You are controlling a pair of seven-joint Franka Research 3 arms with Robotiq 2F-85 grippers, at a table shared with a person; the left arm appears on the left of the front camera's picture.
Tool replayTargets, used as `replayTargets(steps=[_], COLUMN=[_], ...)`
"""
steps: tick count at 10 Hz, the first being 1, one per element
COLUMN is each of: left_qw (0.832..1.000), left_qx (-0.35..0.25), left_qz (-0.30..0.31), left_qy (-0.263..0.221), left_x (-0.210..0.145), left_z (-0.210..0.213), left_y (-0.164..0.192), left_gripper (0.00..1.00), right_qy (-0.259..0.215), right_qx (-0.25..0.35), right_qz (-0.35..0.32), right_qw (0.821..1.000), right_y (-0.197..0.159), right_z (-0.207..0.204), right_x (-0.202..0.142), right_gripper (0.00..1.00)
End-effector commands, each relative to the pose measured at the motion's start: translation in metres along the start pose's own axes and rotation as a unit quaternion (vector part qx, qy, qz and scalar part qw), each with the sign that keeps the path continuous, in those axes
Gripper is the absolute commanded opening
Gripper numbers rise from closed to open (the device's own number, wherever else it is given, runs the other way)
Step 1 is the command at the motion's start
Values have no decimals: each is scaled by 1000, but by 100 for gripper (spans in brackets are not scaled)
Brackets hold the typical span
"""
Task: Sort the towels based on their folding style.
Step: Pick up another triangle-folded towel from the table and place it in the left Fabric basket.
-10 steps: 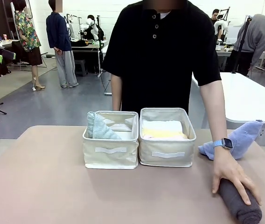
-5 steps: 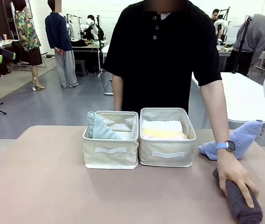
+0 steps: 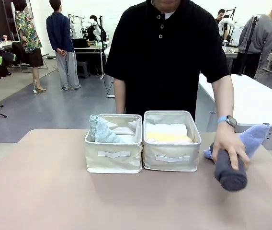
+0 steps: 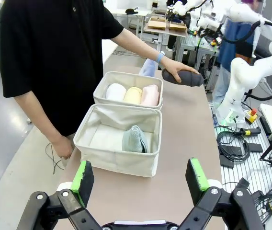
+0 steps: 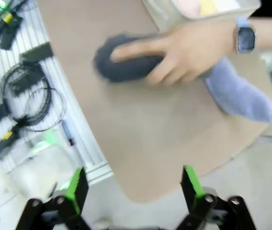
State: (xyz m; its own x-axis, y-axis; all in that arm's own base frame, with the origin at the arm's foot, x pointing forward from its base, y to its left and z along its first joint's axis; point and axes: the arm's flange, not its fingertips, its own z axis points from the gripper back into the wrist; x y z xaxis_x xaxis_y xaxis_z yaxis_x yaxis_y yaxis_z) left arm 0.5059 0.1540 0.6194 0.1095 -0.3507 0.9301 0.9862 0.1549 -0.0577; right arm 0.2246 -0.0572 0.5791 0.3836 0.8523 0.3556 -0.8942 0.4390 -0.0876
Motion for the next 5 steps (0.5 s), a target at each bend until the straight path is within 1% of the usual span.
replayTargets(steps=[1,3,5], left_qw=[1000,1000,1000], left_qx=[5,5,5], left_qz=[0,0,0], left_qy=[13,13,13], left_x=[1,1,1], left_z=[-1,-1,-1], left_y=[-2,-2,-2], left_gripper=[100,100,100], right_qy=[-81,-103,-105], right_qx=[9,19,25], right_qz=[-34,-33,-31], right_qw=[996,994,994], right_y=[8,7,5], right_z=[75,77,74], right_x=[-62,-71,-71], right_gripper=[100,100,100])
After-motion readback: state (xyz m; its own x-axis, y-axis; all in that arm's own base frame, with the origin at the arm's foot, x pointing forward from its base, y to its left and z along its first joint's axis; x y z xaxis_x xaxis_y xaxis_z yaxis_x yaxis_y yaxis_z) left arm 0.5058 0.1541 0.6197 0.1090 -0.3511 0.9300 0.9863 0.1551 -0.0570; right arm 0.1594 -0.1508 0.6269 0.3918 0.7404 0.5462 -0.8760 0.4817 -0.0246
